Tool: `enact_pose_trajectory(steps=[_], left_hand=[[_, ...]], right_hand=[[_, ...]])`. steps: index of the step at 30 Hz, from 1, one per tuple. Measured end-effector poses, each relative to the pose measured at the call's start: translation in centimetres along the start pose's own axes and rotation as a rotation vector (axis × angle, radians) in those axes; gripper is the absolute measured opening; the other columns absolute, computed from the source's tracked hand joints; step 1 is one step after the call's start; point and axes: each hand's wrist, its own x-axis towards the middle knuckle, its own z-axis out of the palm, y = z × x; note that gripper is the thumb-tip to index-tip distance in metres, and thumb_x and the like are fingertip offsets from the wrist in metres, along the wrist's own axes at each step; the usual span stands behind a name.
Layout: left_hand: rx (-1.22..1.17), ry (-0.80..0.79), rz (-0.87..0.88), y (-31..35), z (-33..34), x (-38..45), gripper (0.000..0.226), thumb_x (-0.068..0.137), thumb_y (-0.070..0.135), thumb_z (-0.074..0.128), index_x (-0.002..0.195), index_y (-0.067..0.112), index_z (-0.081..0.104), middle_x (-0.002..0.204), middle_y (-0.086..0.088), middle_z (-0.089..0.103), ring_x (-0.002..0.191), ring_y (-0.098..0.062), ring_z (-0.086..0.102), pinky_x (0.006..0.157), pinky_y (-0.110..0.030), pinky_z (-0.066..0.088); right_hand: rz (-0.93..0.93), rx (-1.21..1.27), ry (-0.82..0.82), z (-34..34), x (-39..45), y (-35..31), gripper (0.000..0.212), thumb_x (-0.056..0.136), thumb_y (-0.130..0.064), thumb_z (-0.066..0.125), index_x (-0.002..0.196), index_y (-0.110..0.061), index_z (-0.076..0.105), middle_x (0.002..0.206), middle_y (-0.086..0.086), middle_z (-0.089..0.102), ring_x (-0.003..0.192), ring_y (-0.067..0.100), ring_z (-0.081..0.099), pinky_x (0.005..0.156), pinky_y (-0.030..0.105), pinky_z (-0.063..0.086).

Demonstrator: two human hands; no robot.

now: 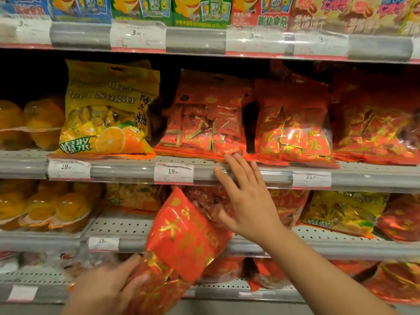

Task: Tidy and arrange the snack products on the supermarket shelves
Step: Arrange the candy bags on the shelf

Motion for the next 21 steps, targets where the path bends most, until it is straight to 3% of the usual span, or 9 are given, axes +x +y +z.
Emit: enact_pose_trajectory(steps=[2,6,8,10,13,15,17,19,21], left_hand=[[0.077,0.111,0.249,2.3,-0.8,0.7,0.041,0.097,0.067,0.023,0.096,0.037,0.051,0.065,0.017,0.066,0.054,-0.013,0.067,0.042,-0.027,0.051],[0.067,0.087,0.445,5.8,-2.4,2.4,0.045,0.101,0.060,0.022,0.087,0.036,0.058,0.073,0.021,0.065,0.067,-0.008,0.066,0.062,-0.025,0.053],[0.024,0.128,0.540,8.0,-3.1,3.6,0.038,0.101,0.054,0.034,0.088,0.034,0.063,0.089,0.023,0.068,0.086,-0.007,0.066,0.077,-0.025,0.047],[-0.018,0.158,0.589,10.9,-3.8,5.1,0.032,0.098,0.048,0.045,0.089,0.030,0.070,0.119,0.019,0.068,0.113,-0.015,0.062,0.091,-0.034,0.044],[-0.060,0.204,0.663,15.3,-4.6,7.3,0.031,0.096,0.043,0.051,0.086,0.022,0.072,0.144,0.008,0.057,0.134,-0.028,0.050,0.100,-0.052,0.043],[-0.117,0.238,0.680,18.0,-4.8,8.9,0.034,0.097,0.042,0.050,0.087,0.019,0.072,0.149,0.005,0.053,0.141,-0.031,0.043,0.102,-0.057,0.041],[-0.214,0.255,0.650,20.3,-5.1,10.7,0.039,0.099,0.043,0.047,0.101,0.017,0.076,0.148,0.005,0.053,0.143,-0.030,0.039,0.108,-0.055,0.038],[-0.403,0.258,0.544,22.3,-5.4,12.4,0.044,0.098,0.044,0.046,0.122,0.018,0.072,0.140,0.004,0.059,0.138,-0.023,0.046,0.112,-0.044,0.037],[-0.574,0.301,0.364,24.6,-5.9,14.0,0.046,0.098,0.046,0.046,0.124,0.017,0.069,0.115,0.003,0.069,0.114,-0.015,0.058,0.094,-0.028,0.043]], right_hand=[[-0.053,0.084,-0.011,-0.7,-0.6,1.0,0.074,0.083,-0.041,0.062,0.152,-0.019,0.044,0.168,0.013,0.013,0.157,0.031,0.006,0.124,0.056,0.016],[-0.016,0.342,0.054,-2.1,-4.9,3.2,0.059,0.088,-0.023,0.063,0.146,-0.017,0.052,0.166,0.008,0.023,0.152,0.025,0.025,0.119,0.043,0.033],[0.145,0.451,0.153,-3.2,-8.3,4.7,0.050,0.087,-0.019,0.062,0.137,-0.016,0.059,0.160,0.003,0.035,0.148,0.018,0.035,0.116,0.032,0.036],[0.353,0.517,0.246,-4.3,-11.9,6.6,0.041,0.087,-0.019,0.060,0.128,-0.017,0.065,0.150,-0.003,0.048,0.141,0.011,0.044,0.112,0.026,0.040],[0.674,0.563,0.323,-5.2,-17.0,10.0,0.032,0.090,-0.009,0.062,0.119,-0.022,0.065,0.132,-0.011,0.060,0.125,0.007,0.056,0.101,0.035,0.050],[0.858,0.572,0.323,-5.5,-19.9,12.2,0.037,0.091,-0.003,0.063,0.117,-0.029,0.064,0.120,-0.015,0.065,0.111,0.004,0.063,0.091,0.041,0.056],[0.981,0.595,0.315,-5.6,-21.8,14.4,0.038,0.090,-0.006,0.063,0.114,-0.035,0.064,0.114,-0.013,0.068,0.103,0.008,0.067,0.078,0.043,0.060],[1.036,0.579,0.300,-5.6,-22.9,16.5,0.034,0.091,-0.009,0.064,0.113,-0.034,0.063,0.111,-0.010,0.069,0.102,0.014,0.067,0.074,0.032,0.056],[1.073,0.537,0.282,-5.7,-23.1,18.5,0.030,0.092,-0.014,0.064,0.119,-0.029,0.061,0.114,-0.008,0.067,0.104,0.015,0.065,0.077,0.024,0.047]])
